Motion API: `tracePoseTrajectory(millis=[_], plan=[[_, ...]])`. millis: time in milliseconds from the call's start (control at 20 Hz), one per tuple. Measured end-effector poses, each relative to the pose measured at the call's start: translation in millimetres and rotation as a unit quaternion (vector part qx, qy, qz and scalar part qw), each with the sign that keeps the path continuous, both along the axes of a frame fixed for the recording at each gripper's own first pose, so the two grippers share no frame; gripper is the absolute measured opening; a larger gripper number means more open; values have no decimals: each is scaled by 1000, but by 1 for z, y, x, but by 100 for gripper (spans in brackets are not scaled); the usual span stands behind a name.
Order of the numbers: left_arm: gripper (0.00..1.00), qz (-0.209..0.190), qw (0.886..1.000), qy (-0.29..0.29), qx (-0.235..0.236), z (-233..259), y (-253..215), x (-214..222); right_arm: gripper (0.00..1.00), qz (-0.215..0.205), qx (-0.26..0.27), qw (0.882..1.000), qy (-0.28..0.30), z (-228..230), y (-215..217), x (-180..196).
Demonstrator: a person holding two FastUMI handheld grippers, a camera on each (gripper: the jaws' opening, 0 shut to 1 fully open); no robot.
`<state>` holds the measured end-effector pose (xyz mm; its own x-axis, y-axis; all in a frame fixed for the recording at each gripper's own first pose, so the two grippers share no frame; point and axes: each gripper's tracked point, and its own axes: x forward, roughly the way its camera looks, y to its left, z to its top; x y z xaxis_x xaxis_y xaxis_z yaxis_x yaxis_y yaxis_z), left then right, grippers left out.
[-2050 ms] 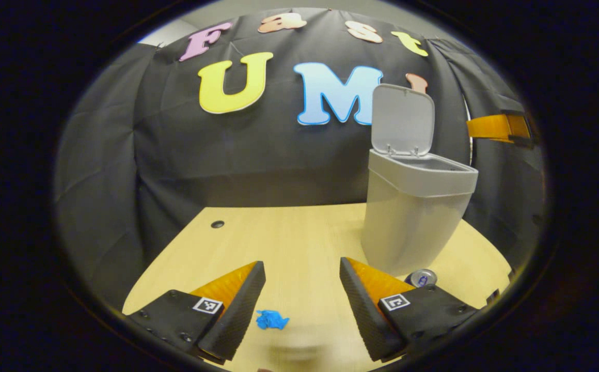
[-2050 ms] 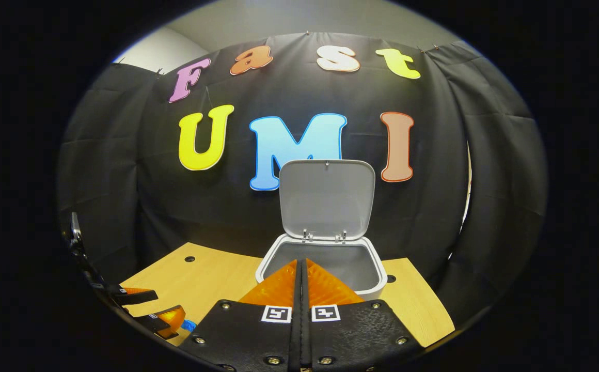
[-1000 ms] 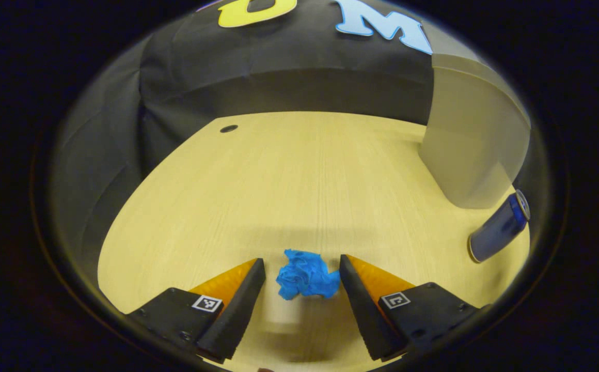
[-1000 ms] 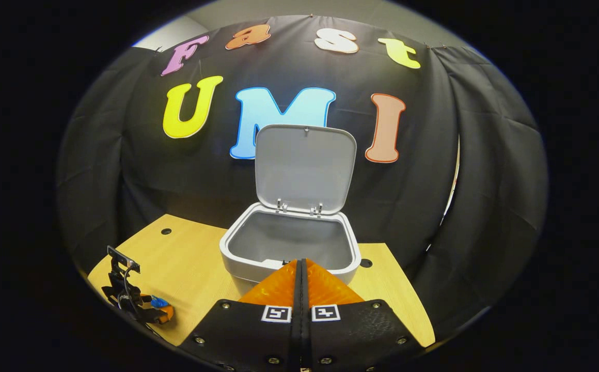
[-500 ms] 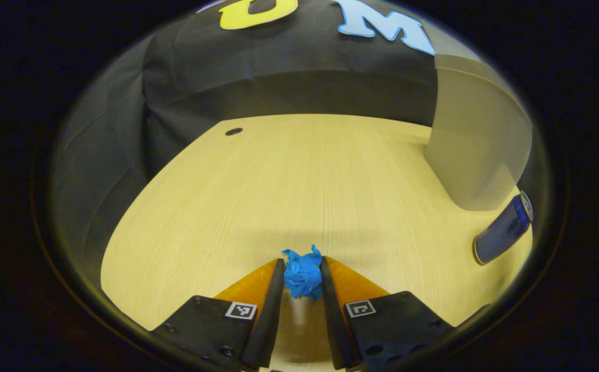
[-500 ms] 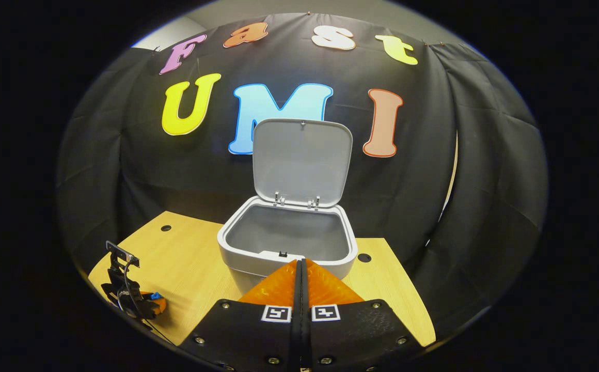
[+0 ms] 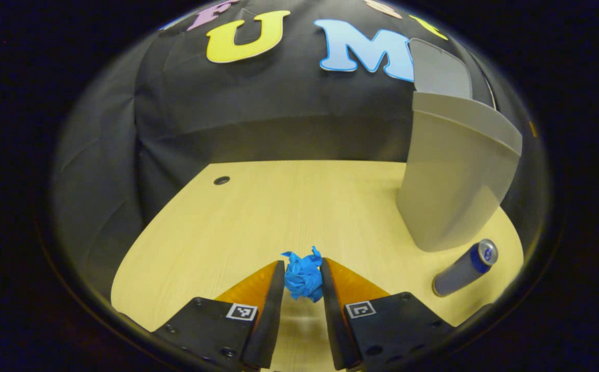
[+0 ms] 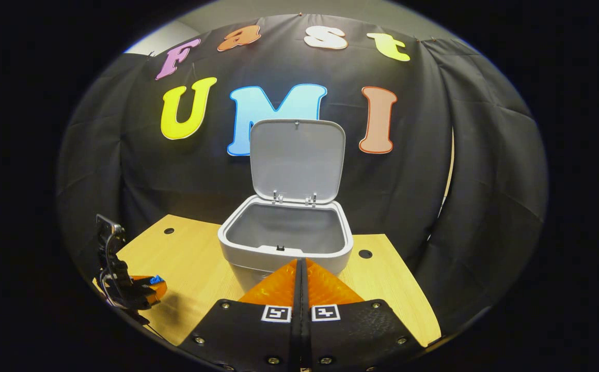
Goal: Press the lid of the desktop garbage bin to open it, pick up the crumpled paper on the desktop and throw it into the bin, then pick up the pop can on the desktop and drop it into the bin, and finally close the garbage bin lid.
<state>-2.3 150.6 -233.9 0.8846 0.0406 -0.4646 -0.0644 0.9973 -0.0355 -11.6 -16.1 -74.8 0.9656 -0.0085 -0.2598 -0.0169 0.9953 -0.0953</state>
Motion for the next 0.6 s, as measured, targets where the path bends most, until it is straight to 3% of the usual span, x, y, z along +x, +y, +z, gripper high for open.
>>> tracePoseTrajectory(millis=[150, 400, 600], plan=[[46, -22, 999, -48, 3, 54, -19, 21, 0, -1, 7, 1000, -1, -2, -3, -4], [50, -55, 993, -108, -4, 125, -56, 47, 0, -10, 20, 1000, -1, -6, -12, -10], [50, -111, 978, -173, -21, 204, -123, 70, 0, -29, 29, 999, -1, -11, -30, -20]])
